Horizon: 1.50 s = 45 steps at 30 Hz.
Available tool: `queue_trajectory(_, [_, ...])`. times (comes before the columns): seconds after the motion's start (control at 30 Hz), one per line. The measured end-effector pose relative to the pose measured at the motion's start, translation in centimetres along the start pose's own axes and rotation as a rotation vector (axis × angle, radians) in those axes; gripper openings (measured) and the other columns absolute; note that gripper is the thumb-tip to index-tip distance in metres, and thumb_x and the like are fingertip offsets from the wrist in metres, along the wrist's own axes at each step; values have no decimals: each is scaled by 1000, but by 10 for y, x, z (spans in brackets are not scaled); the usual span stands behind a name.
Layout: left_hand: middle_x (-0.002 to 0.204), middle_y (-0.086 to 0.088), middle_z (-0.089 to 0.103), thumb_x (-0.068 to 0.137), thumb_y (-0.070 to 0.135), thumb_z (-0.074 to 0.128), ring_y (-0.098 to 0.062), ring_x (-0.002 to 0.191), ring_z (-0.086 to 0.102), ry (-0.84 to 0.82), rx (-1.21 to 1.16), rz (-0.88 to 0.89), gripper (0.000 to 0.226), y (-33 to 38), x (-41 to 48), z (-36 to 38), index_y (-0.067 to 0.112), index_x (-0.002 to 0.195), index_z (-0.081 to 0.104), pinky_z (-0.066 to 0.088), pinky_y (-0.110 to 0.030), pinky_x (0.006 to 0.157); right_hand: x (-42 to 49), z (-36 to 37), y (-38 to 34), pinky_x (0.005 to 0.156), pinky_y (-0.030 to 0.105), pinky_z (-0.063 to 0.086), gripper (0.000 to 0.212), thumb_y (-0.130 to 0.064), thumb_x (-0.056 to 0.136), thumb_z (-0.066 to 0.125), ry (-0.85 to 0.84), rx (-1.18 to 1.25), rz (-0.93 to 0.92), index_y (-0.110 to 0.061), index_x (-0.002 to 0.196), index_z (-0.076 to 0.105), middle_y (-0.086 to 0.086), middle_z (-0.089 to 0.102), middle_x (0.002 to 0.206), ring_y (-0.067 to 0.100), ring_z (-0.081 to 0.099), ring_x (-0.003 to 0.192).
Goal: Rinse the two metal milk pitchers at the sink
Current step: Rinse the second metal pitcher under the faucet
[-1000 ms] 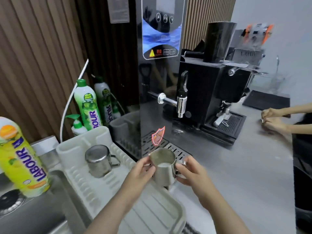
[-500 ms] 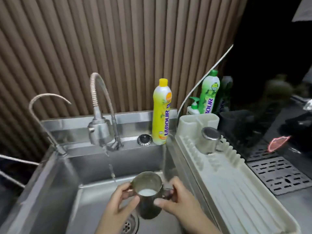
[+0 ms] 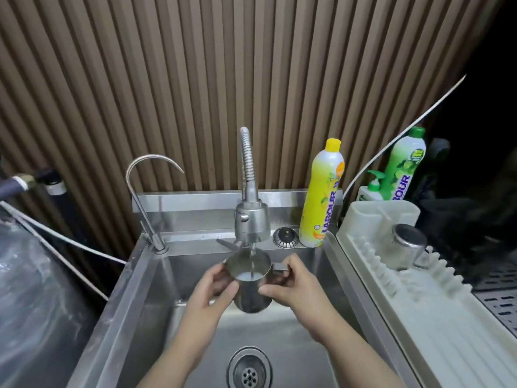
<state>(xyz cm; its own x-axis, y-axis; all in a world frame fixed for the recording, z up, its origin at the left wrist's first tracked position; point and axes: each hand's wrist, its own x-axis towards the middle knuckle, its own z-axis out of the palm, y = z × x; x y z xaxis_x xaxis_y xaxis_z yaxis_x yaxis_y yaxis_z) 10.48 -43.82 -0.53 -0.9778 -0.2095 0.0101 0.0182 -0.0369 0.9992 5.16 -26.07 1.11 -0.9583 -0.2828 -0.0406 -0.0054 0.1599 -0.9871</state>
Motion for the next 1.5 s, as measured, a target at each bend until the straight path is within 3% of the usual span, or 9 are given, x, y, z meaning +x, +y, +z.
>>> queue_trajectory(0.1, [119, 6, 70, 75, 29, 67, -10, 115, 62, -44, -9, 9, 50, 6, 7, -5, 26, 123, 57, 42, -50, 107, -1, 2, -8, 68, 32, 40, 42, -30, 53, 81, 41, -6, -24, -28, 65, 41, 3, 68, 77, 13, 50, 67])
queue_trajectory(0.3, [120, 11, 69, 75, 32, 68, -7, 116, 61, -110, -2, 26, 44, 2, 11, -13, 40, 116, 59, 43, -49, 106, -8, 7, -12, 69, 30, 44, 41, -18, 58, 82, 81, 9, -44, -35, 60, 45, -10, 68, 69, 8, 54, 64])
queue_trajectory(0.5, [121, 11, 69, 65, 47, 69, -6, 117, 60, -155, 16, 30, 50, 0, 11, -16, 46, 114, 60, 43, -48, 106, -18, 13, -11, 67, 25, 41, 43, -6, 66, 81, 119, 37, -43, -23, 69, 42, -17, 64, 61, 2, 53, 59])
queue_trajectory(0.8, [126, 5, 66, 72, 39, 70, -8, 117, 60, -119, 39, 37, 47, 4, -2, -9, 41, 119, 59, 43, -49, 107, -24, 11, -9, 69, 27, 43, 39, -15, 60, 79, 58, 97, -31, -38, 59, 48, -2, 72, 75, 10, 59, 67])
queue_trajectory(0.87, [124, 5, 68, 76, 31, 68, -8, 117, 61, -102, 21, 46, 45, 8, -4, -6, 36, 120, 60, 43, -48, 106, -23, 8, -13, 70, 28, 44, 39, -14, 60, 80, 37, 94, -45, -36, 61, 47, -4, 72, 74, 9, 59, 67])
queue_trajectory(1.0, [126, 3, 67, 69, 42, 70, -14, 119, 60, -65, -2, 73, 55, 17, -6, -4, 32, 122, 59, 43, -53, 105, -18, 0, -23, 73, 32, 53, 35, -2, 68, 79, -2, 108, -82, -19, 75, 50, -9, 70, 70, 10, 62, 71])
queue_trajectory(1.07, [126, 3, 66, 67, 44, 70, -13, 119, 60, -47, -14, 93, 56, 22, -6, -3, 34, 121, 59, 43, -51, 106, -16, -2, -30, 80, 38, 57, 34, -3, 67, 80, -17, 97, -116, -25, 73, 54, -9, 70, 71, 15, 65, 77])
queue_trajectory(1.27, [126, 4, 66, 65, 50, 74, -15, 121, 59, -27, -15, 125, 52, 31, -4, 0, 46, 115, 61, 41, -51, 107, -13, -6, -41, 80, 33, 51, 49, -3, 69, 79, -33, 65, -192, -45, 60, 55, -19, 67, 64, 8, 61, 74])
queue_trajectory(1.5, [125, 1, 67, 68, 45, 71, -19, 122, 58, -13, -17, 101, 50, 29, -4, -1, 44, 116, 61, 40, -52, 108, -12, -7, -39, 76, 30, 51, 36, -5, 69, 80, -52, 70, -158, -25, 74, 51, -17, 68, 64, 3, 60, 67])
